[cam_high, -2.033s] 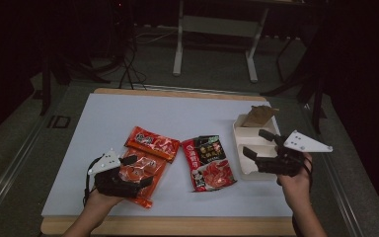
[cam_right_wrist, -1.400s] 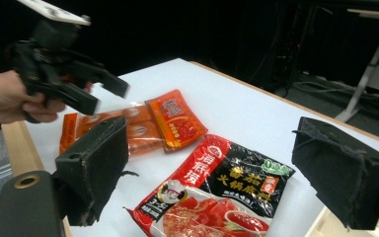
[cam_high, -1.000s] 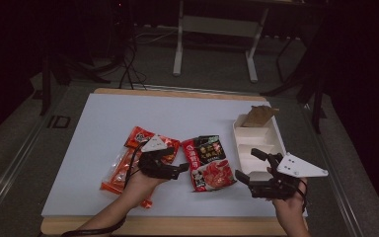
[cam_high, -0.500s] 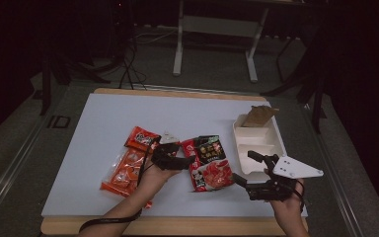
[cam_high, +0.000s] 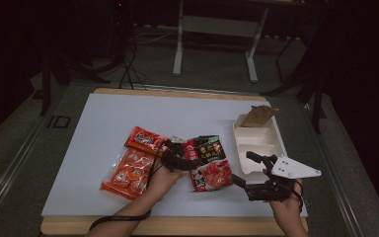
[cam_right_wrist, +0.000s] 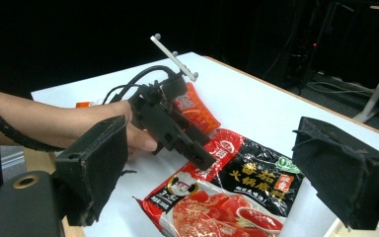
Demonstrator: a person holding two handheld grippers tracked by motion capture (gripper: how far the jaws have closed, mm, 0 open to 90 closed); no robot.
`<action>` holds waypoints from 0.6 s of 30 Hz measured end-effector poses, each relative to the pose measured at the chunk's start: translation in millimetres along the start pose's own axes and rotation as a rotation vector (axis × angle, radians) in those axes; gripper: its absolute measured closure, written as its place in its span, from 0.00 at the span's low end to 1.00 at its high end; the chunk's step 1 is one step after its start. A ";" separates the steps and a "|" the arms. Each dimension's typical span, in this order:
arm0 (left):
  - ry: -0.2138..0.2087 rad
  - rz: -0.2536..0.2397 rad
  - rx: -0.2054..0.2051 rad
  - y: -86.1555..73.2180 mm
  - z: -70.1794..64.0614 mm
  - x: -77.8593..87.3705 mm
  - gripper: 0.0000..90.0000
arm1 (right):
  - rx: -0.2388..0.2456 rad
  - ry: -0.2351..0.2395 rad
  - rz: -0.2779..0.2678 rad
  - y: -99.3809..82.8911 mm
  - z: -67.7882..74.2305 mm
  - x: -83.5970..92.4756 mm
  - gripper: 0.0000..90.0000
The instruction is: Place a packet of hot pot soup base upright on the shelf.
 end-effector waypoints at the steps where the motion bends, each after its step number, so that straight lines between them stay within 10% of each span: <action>1: 0.009 0.001 0.005 0.0 1.3 -0.4 0.28 | 0.001 -0.001 0.000 -0.1 -0.1 0.0 0.15; 18: 0.119 0.056 -0.029 -7.2 -2.4 -16.6 0.64 | 0.002 0.003 0.018 -3.0 -0.3 -3.8 0.15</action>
Point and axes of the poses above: each handheld gripper's, and its own axes: x roughly backward along the jaws, y roughly out of its top, z roughly to its left, the point moved 10 cm from there along -x, roughly forward along the jaws, and after that the axes turned 15 degrees about y, right-handed, at the moved point
